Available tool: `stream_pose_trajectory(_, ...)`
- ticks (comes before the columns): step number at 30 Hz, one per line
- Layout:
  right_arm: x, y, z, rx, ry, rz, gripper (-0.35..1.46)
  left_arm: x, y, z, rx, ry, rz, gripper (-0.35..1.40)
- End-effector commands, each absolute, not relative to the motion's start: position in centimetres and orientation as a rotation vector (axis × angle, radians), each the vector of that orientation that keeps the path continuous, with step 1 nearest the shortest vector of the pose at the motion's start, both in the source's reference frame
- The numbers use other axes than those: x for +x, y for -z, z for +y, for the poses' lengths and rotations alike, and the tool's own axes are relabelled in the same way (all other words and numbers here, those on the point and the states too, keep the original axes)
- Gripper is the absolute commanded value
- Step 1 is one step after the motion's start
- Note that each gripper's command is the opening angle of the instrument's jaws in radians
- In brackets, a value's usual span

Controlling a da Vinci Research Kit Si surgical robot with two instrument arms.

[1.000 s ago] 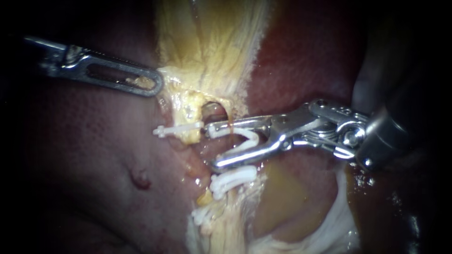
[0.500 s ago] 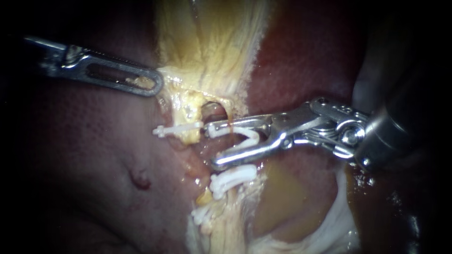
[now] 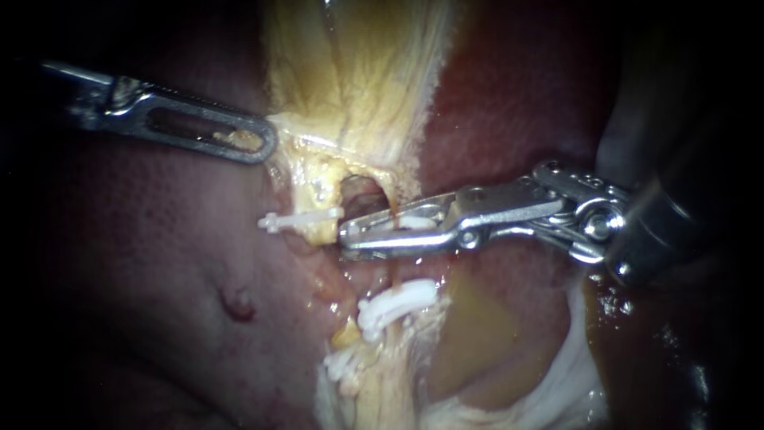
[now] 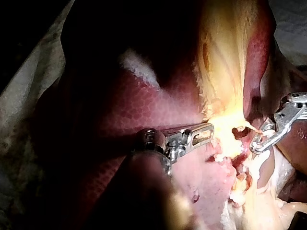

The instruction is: Clipping third clip right tube

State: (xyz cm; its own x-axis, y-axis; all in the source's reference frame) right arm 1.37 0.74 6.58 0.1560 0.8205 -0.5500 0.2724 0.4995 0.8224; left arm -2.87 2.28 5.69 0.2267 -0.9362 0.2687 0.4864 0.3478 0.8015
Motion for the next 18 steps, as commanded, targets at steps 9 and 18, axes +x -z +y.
stream_pose_trajectory(9,1.34,-6.60,0.68,1.102,-0.557,1.326,-0.35,-2.87,-5.69,2.28,0.647,1.081,-0.845,-0.35)
stream_pose_trajectory(18,1.34,-6.62,0.69,1.107,-0.551,1.326,-0.35,-2.87,-5.69,2.28,0.646,1.081,-0.845,-0.35)
